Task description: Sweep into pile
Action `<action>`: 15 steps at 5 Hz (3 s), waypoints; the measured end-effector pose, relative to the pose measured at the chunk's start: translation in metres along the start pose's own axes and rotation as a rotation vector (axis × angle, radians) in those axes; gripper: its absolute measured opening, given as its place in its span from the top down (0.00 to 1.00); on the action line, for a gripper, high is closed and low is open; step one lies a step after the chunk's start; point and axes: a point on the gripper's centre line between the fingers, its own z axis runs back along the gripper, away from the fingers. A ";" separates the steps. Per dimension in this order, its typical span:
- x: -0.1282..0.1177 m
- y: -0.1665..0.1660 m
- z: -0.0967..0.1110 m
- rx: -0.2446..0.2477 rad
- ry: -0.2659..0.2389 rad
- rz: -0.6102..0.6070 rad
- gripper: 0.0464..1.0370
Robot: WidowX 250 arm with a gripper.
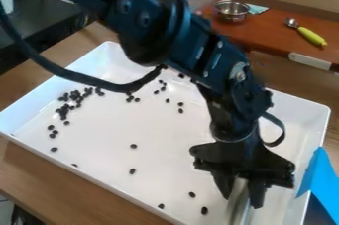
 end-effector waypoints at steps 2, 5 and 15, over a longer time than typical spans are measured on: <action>-0.001 0.029 -0.005 0.043 -0.027 -0.008 0.65; 0.001 0.097 0.015 0.122 -0.010 0.017 0.65; 0.001 0.259 0.076 0.205 -0.058 -0.104 0.65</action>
